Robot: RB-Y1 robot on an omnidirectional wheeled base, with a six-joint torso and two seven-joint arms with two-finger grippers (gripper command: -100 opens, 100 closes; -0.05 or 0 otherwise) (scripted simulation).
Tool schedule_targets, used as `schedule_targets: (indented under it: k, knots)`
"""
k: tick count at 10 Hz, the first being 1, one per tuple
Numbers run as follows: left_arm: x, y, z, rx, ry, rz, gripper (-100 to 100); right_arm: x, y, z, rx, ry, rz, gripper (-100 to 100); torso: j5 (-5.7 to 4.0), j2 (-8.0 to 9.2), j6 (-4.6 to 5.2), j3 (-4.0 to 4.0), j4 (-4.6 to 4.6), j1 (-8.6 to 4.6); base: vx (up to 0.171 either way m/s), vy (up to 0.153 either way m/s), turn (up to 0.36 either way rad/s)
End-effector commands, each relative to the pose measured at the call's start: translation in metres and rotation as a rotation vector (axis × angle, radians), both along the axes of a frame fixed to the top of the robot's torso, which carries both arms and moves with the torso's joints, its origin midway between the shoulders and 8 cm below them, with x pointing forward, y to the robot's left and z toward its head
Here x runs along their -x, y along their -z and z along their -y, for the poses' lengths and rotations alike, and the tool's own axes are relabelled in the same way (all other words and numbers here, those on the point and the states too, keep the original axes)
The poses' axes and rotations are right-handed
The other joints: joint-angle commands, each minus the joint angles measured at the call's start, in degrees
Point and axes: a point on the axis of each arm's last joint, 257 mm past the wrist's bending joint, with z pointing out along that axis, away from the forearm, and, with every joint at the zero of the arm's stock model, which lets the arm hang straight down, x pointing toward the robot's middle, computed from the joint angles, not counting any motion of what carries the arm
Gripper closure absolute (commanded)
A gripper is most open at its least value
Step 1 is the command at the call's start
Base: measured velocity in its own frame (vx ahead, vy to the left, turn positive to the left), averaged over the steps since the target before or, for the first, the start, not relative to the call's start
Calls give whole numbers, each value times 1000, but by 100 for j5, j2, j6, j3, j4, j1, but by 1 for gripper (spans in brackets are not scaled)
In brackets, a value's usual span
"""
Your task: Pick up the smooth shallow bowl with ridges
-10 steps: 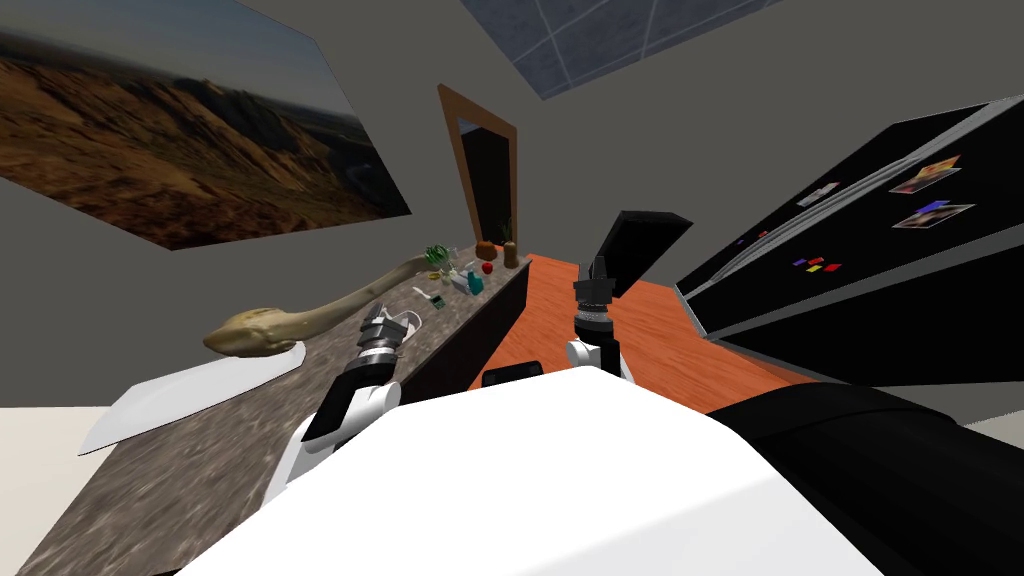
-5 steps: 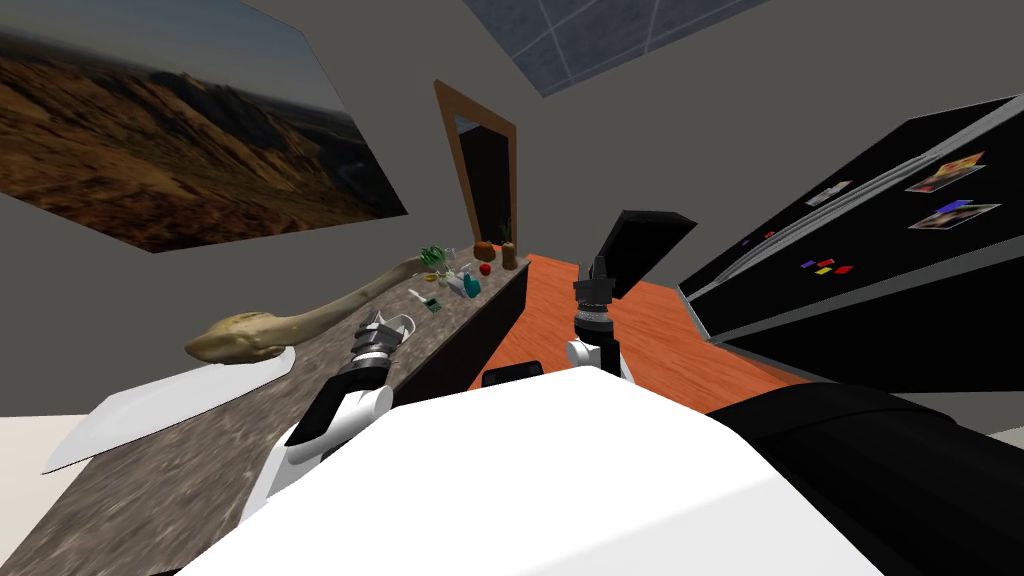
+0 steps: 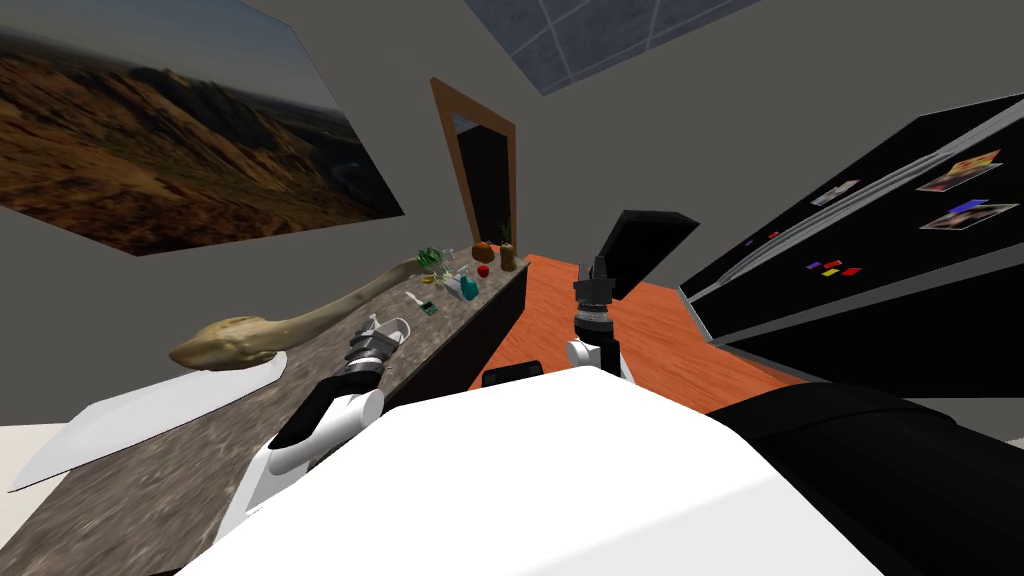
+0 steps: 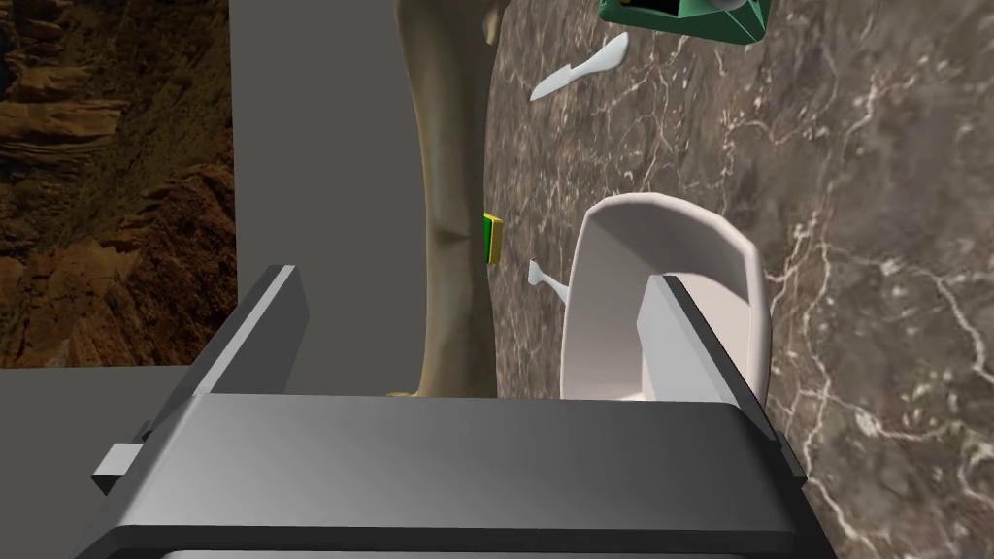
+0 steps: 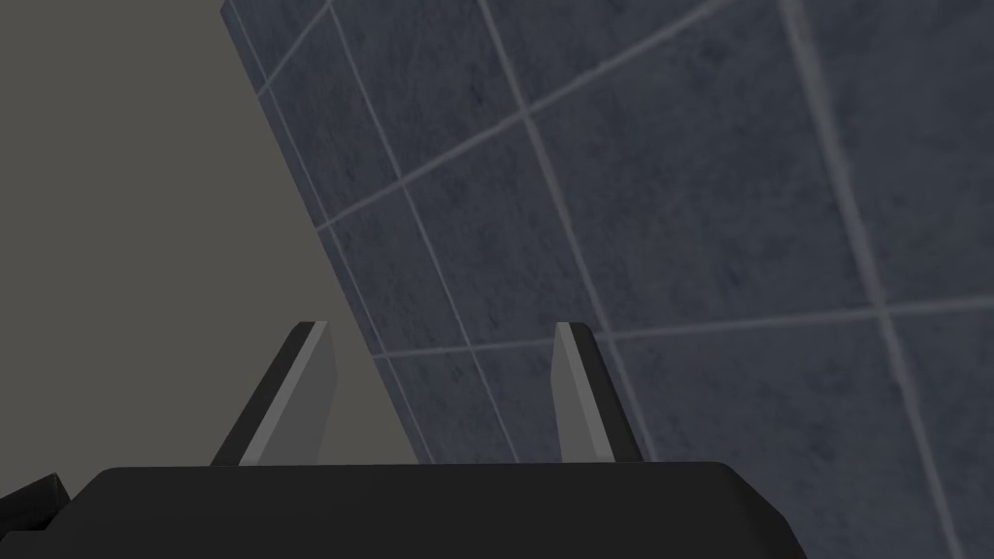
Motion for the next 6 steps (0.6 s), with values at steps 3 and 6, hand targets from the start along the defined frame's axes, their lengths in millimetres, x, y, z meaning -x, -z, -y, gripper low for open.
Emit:
schedule_targets:
  k: [3,6]
  knots:
    - [7,16,-13,42,-34,-61,-100,0,0,0,0,0,0,0,0,1,0,1,1,1,29,-18,0]
    - [20,36,-29,94,-74,-133,-100,0,0,0,0,0,0,0,1,-2,0,-1,0,3,38,-14,-3]
